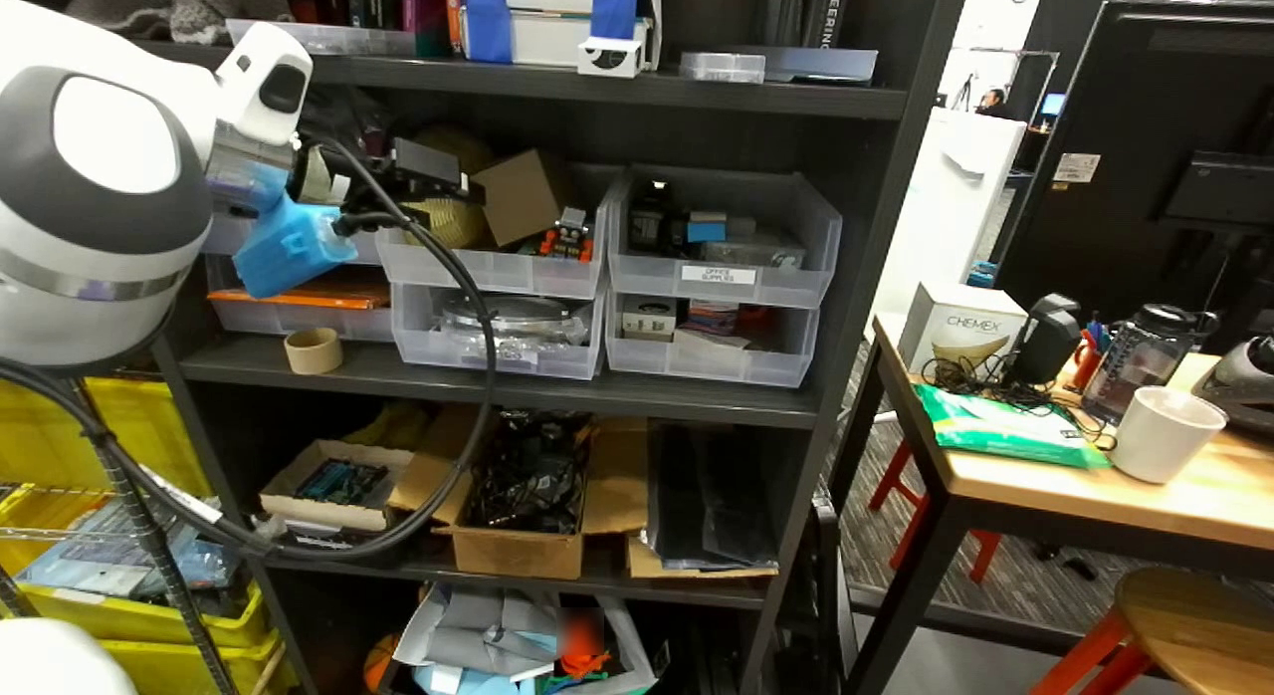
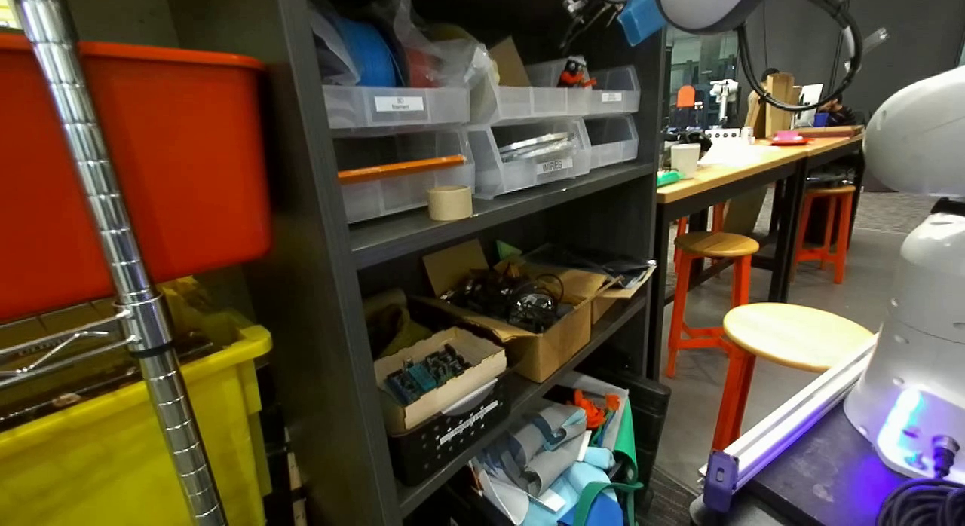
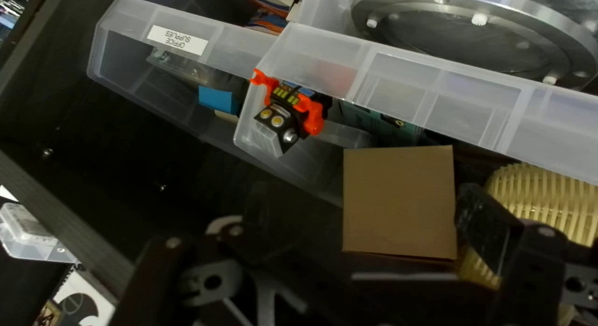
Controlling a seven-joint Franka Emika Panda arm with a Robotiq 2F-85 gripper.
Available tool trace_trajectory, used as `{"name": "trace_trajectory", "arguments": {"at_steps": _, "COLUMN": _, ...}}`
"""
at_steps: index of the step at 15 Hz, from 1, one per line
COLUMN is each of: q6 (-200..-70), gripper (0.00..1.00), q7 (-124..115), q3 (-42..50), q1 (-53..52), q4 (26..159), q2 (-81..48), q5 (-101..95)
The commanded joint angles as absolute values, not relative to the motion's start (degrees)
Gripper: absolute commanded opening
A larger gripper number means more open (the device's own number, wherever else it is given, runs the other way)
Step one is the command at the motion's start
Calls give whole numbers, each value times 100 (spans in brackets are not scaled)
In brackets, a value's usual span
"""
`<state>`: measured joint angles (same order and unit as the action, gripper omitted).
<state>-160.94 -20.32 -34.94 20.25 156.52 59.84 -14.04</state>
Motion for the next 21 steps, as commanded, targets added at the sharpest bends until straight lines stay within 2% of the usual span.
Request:
{"name": "trace_trajectory", "arguments": {"at_steps": 1, "q6": -16081, "gripper": 100, "q7": -2023, "q3": -3485, "q1": 2017, "q4": 15646, "q2": 5979, "q5": -1403}}
{"name": "trace_trajectory", "arguments": {"at_steps": 8, "q6": -15969, "gripper": 100, "q7": -1751, "q3": -3300, "q1": 1694, "q4": 15588, "q2": 5742, "q5": -1365}}
{"name": "trace_trajectory", "arguments": {"at_steps": 21, "q6": -15110, "gripper": 100, "q7": -277, "q3": -2264, "q1": -930, "q4": 15953, "q2": 5140, "q5": -1382}}
